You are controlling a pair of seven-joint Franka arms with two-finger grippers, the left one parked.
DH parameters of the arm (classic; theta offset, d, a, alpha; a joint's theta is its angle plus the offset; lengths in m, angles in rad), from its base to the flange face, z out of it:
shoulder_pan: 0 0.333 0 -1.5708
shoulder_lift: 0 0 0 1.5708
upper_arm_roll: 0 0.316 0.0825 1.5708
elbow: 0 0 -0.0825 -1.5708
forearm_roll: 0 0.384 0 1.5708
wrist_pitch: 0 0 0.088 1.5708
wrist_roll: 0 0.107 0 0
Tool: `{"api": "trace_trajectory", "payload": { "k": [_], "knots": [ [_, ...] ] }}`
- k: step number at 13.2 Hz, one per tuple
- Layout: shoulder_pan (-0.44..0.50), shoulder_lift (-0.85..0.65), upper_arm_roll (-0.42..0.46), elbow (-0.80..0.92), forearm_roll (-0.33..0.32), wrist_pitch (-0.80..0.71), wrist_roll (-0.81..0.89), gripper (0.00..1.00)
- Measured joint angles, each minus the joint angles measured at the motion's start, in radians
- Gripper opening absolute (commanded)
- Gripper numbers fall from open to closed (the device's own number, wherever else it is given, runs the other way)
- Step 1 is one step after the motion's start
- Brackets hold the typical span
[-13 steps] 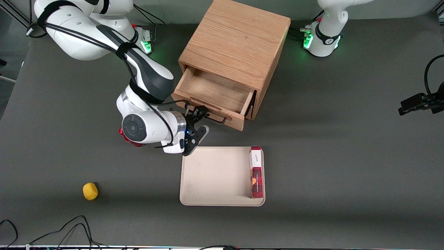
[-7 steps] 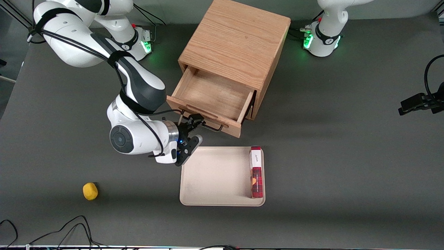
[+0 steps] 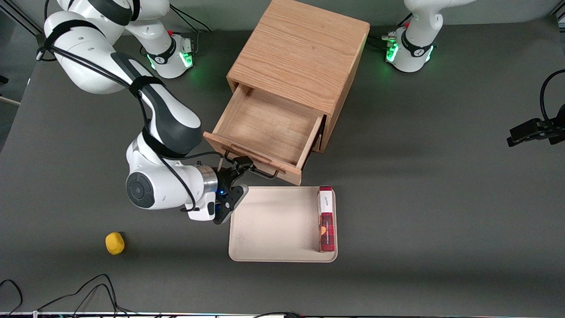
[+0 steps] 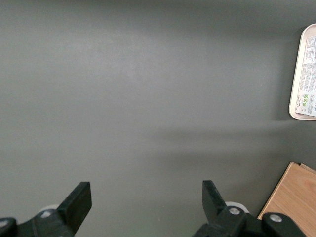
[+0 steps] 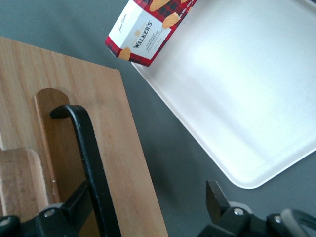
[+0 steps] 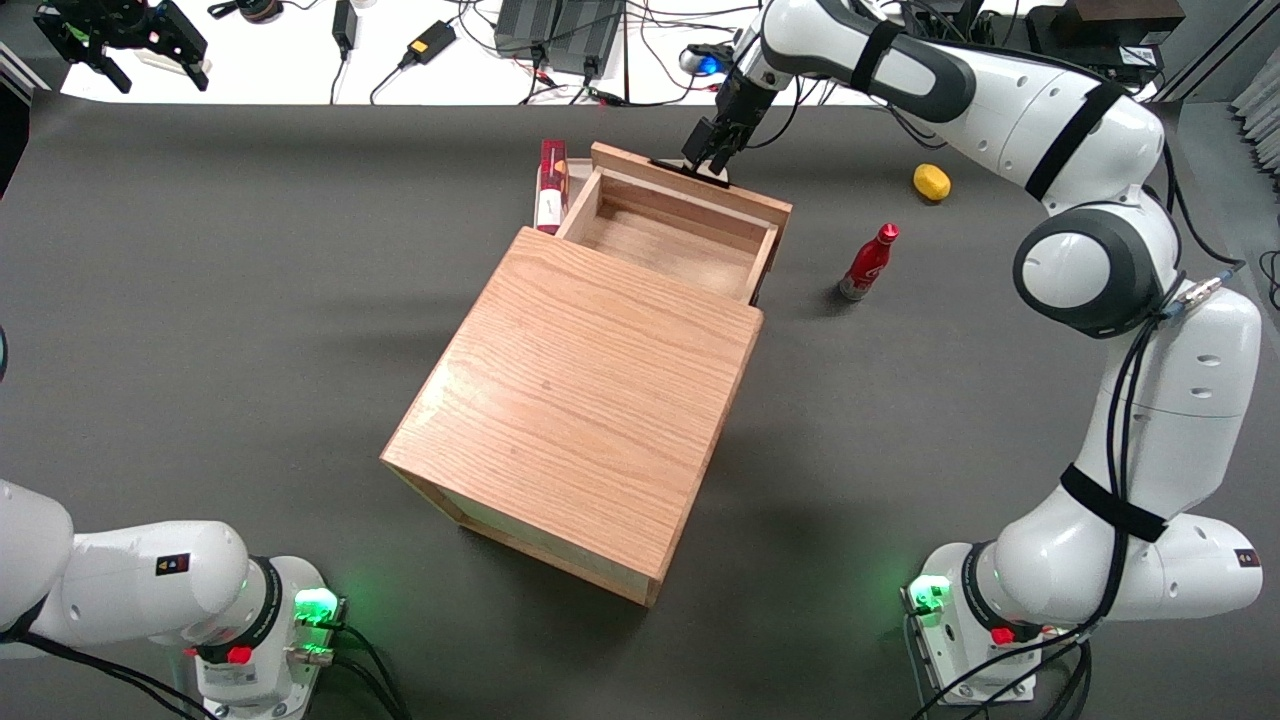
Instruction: Open upper drawer
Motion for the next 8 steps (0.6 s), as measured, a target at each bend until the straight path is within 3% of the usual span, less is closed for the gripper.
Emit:
{"api": "trace_trajectory", "payload": {
  "k": [8],
  "knots": [
    [0.002,0.027,-0.041,0.088,-0.001,0.001,-0.051,1.00]
  ]
}}
